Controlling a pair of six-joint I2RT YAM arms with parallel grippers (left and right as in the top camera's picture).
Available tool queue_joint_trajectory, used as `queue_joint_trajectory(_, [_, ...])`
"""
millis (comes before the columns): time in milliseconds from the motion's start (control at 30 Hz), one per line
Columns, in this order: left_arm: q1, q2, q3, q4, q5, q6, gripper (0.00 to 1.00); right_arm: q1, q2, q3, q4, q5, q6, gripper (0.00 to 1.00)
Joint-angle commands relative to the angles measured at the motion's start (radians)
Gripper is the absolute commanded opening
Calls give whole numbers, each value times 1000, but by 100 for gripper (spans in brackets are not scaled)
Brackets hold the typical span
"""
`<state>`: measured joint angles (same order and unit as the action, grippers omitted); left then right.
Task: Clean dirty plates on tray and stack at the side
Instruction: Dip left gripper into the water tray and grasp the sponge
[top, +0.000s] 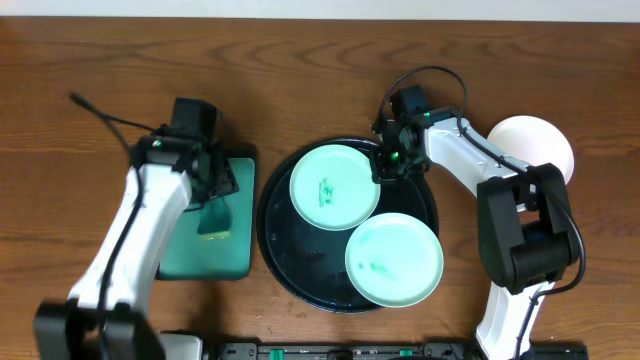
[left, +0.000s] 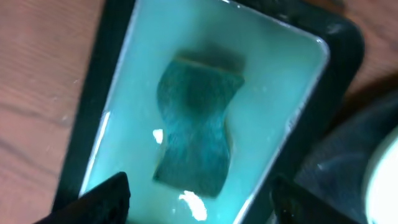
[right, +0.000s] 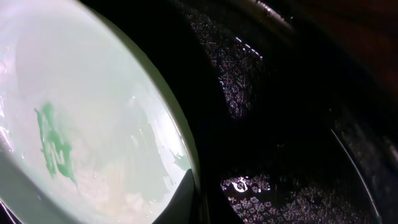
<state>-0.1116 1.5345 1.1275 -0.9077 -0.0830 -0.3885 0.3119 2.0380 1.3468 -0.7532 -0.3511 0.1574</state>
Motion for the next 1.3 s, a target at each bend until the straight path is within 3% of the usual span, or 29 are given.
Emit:
queue_joint_trajectory(0, [18, 110, 0, 8, -14, 24, 60, 4, 13, -2, -5, 10, 13, 1])
queue_joint_trajectory(367, [71, 205, -119, 117, 60, 34, 58, 4, 13, -2, -22, 10, 10, 1])
queue_joint_trajectory(600, [71, 204, -175, 195, 84, 68, 43, 4, 13, -2, -25, 10, 10, 1])
queue_joint_trajectory(667, [71, 202, -174, 203, 84, 72, 25, 4, 13, -2, -25, 10, 10, 1])
queue_joint_trajectory(700, [71, 200, -172, 206, 84, 71, 20, 4, 13, -2, -25, 10, 10, 1])
queue_joint_trajectory(767, [71, 192, -167, 207, 84, 71, 19, 4, 13, -2, -25, 10, 10, 1])
queue_joint_trajectory(833, [71, 168, -160, 207, 84, 71, 11, 4, 13, -2, -28, 10, 10, 1])
queue_joint_trajectory(867, [71, 135, -157, 207, 84, 71, 7, 4, 13, -2, -29, 10, 10, 1])
queue_joint_trajectory(1100, [70, -141, -154, 197, 71, 93, 7, 4, 13, -2, -35, 10, 10, 1])
queue_joint_trajectory(1267, [48, -414, -154, 202, 53, 179, 7, 4, 13, -2, -35, 10, 10, 1])
